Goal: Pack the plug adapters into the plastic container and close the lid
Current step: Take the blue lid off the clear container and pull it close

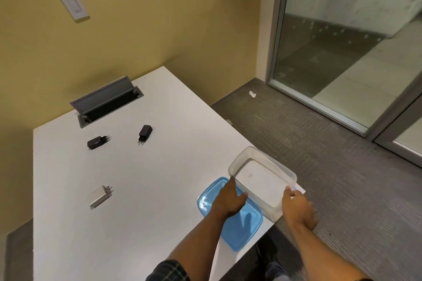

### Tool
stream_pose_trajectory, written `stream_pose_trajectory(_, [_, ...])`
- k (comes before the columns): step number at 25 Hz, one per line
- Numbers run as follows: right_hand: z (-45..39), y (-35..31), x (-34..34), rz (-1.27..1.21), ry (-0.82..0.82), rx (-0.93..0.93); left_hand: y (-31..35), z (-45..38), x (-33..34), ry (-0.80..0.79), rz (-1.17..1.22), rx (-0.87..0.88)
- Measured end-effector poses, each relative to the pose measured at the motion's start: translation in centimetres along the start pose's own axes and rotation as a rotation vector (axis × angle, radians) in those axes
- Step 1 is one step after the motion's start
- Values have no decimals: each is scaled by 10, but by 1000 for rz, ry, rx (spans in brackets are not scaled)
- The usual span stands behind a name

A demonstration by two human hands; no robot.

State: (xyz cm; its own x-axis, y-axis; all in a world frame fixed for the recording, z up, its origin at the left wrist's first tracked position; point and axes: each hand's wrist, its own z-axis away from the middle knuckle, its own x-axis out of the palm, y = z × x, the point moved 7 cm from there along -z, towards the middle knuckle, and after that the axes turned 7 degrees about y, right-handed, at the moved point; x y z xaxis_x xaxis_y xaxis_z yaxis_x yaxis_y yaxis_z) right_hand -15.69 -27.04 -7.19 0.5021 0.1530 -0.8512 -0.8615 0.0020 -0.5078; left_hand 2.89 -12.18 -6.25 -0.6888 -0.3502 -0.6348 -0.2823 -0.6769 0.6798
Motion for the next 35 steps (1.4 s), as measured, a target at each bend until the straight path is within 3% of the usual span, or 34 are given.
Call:
stream_pose_trajectory(8, [-7, -23, 7, -165, 55, -48, -5, -12, -10, 66, 130, -55])
stream_pose_trajectory(12, [-2, -57, 11, -223, 22, -147, -10, -7, -58, 283, 194, -43])
stream_pose_trajectory(21, [59, -154, 56, -179, -289, -574, -99, 64, -167, 738, 104, -222])
stream_pose_trajectory(27, [139, -185, 98, -41, -546, -799, -184, 149, -184, 809, 23, -445])
stream_pose_trajectory(35, [200, -187, 133, 139, -672, -1008, -242, 204, -171, 767, -18, -652])
